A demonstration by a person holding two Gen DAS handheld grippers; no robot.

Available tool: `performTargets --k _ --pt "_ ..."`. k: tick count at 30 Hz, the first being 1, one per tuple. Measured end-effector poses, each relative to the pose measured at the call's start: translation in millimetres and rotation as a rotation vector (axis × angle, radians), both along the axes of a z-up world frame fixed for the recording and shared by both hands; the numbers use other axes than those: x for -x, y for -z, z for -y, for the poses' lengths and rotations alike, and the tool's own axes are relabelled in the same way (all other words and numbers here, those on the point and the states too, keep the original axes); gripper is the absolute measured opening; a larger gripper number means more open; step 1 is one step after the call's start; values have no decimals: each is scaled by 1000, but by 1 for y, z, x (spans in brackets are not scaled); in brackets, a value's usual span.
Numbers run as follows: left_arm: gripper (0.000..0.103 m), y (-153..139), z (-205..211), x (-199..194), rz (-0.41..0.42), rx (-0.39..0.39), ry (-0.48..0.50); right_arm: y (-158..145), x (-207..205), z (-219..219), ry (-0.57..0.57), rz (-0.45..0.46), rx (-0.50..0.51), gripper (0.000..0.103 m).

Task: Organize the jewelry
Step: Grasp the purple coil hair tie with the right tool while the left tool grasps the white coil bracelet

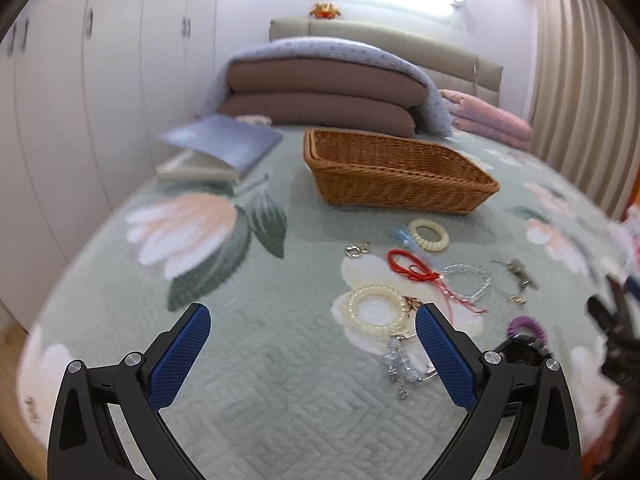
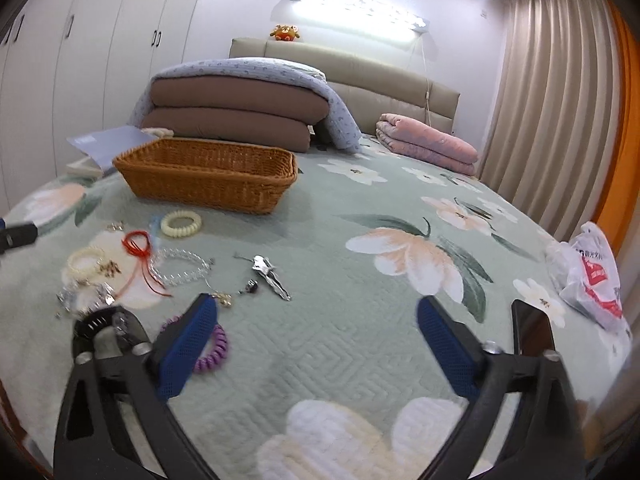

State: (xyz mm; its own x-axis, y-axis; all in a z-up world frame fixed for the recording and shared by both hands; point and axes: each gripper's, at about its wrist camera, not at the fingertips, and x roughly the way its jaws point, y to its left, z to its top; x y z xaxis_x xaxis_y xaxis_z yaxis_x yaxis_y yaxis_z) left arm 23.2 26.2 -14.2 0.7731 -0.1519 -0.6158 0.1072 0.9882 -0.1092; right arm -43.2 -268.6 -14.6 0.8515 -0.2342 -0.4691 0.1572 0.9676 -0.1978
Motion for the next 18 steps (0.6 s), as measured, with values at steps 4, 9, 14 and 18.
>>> performTargets --k 4,9,14,18 --pt "82 7 -8 -9 -54 73 33 3 -8 9 -41 -38 -75 89" --pt "68 14 -10 -24 -135 131 58 9 -24 13 -95 -95 -183 48" --pt "66 13 -2 -37 -165 114 92 23 -43 10 -168 -184 -290 48" --pt "54 26 4 -49 -218 141 128 35 -50 -3 -192 -236 -269 48"
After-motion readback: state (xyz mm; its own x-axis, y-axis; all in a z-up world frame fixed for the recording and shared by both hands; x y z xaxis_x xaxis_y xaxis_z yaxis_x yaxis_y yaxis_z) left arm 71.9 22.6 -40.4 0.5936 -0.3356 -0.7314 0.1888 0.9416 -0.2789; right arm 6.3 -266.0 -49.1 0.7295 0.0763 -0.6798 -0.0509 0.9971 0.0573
